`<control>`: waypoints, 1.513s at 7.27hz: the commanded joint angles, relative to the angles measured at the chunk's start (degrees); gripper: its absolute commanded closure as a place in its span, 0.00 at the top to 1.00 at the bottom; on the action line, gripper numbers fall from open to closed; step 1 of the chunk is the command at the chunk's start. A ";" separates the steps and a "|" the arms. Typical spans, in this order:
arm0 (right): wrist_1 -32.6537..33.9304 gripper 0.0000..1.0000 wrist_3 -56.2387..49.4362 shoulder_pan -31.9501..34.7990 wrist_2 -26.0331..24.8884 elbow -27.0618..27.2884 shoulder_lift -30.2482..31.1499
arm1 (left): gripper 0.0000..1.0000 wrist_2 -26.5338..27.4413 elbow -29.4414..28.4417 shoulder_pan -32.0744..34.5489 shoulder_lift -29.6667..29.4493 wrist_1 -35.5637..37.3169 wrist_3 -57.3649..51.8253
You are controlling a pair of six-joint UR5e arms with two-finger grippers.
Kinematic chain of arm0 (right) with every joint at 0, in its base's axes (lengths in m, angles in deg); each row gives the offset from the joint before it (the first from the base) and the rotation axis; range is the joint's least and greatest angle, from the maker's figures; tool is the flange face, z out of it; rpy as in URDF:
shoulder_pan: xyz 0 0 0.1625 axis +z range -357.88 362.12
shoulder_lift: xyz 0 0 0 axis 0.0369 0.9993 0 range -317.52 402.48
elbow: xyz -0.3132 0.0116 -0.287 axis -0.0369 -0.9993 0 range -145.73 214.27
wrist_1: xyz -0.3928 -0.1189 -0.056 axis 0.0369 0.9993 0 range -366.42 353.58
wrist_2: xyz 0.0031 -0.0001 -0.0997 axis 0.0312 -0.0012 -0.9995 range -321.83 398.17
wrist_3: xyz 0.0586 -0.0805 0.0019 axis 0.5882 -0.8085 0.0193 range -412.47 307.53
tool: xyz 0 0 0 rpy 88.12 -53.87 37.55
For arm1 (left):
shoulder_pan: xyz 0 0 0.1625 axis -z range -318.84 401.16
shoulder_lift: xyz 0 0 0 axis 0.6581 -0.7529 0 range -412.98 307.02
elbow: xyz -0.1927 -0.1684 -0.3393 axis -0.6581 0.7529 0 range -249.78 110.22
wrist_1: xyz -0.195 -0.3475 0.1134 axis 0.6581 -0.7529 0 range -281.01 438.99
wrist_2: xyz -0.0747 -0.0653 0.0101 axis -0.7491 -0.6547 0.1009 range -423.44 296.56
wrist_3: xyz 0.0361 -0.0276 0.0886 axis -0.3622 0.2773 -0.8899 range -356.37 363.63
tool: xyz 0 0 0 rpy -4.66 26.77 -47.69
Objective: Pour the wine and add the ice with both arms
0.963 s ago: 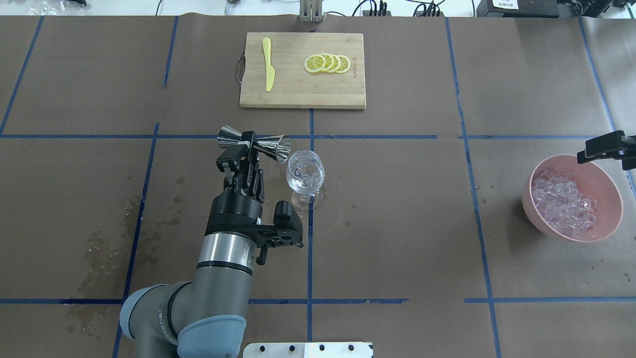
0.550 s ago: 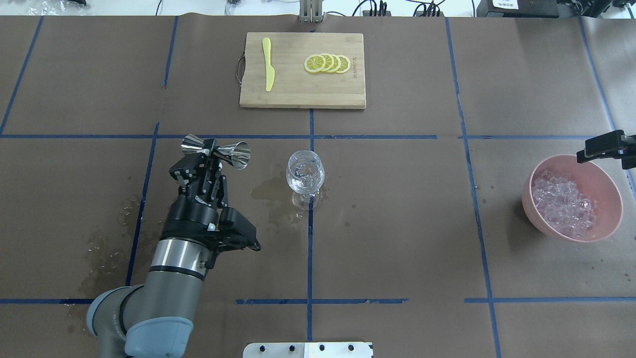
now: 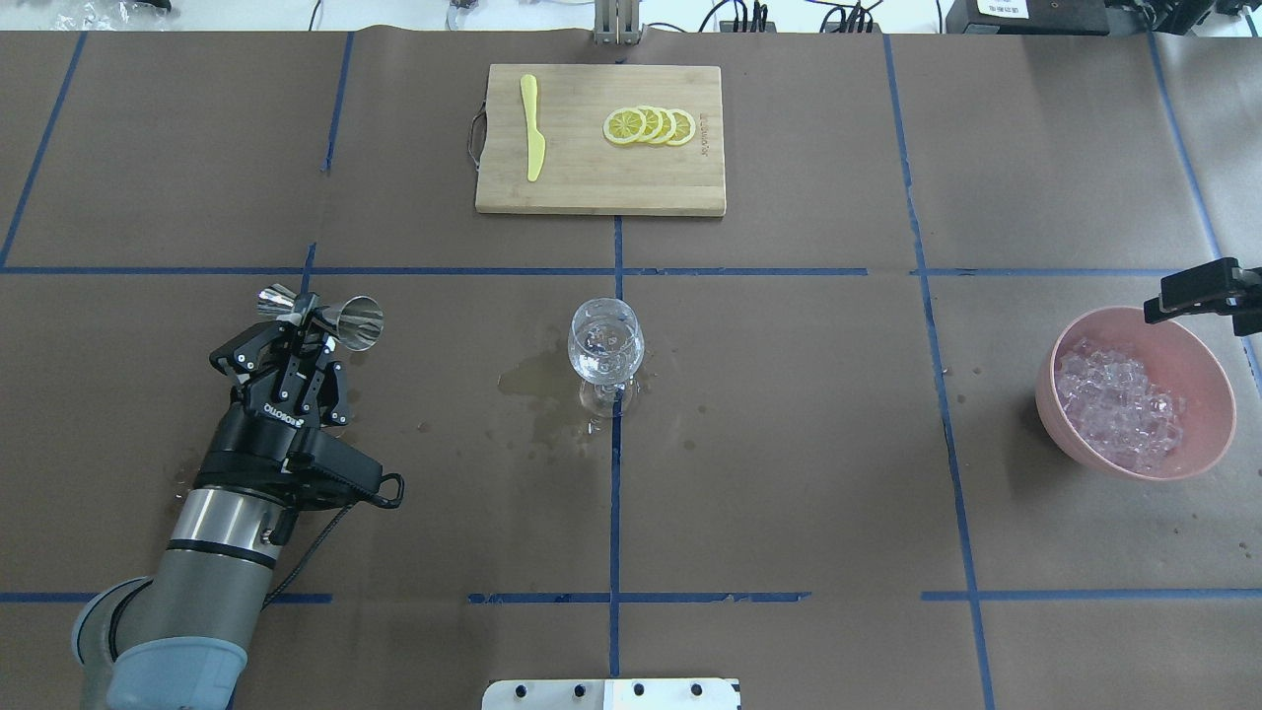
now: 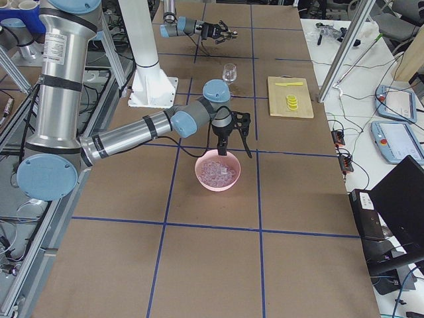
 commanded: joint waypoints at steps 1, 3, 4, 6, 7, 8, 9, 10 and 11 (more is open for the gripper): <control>0.00 1.00 0.00 0.00 0.07 -0.02 0.00 | 0.00 -4.46 -0.57 -0.08 0.65 -5.26 16.35; 0.00 1.00 0.00 0.09 -0.02 -0.03 0.00 | 0.00 -7.22 -0.92 -0.52 0.56 -6.31 32.22; 0.00 1.00 0.00 0.00 -0.02 -0.03 0.00 | 0.00 -7.31 -1.10 -0.78 0.47 -7.71 37.60; 0.00 1.00 0.00 0.00 -0.11 -0.03 0.00 | 0.00 -7.40 -1.10 -1.49 0.47 -7.90 49.28; 0.00 1.00 0.00 0.00 -0.19 -0.03 -0.09 | 0.00 -7.31 -1.10 -2.01 0.47 -7.99 51.17; 0.09 1.00 0.00 0.00 -0.11 -0.03 -0.26 | 0.00 -7.22 -2.66 -2.54 0.56 -7.90 52.23; 0.09 1.00 0.00 0.00 -0.28 -0.11 -0.27 | 0.00 -6.00 -3.90 -2.63 0.65 -7.99 52.33; 0.00 1.00 0.00 0.00 -0.28 -0.03 -0.27 | 0.00 -2.42 -5.65 -2.63 0.65 -7.99 52.33; 0.09 1.00 0.00 0.00 -0.28 -0.03 -0.27 | 0.00 -2.48 -5.58 -2.54 0.82 -7.99 52.51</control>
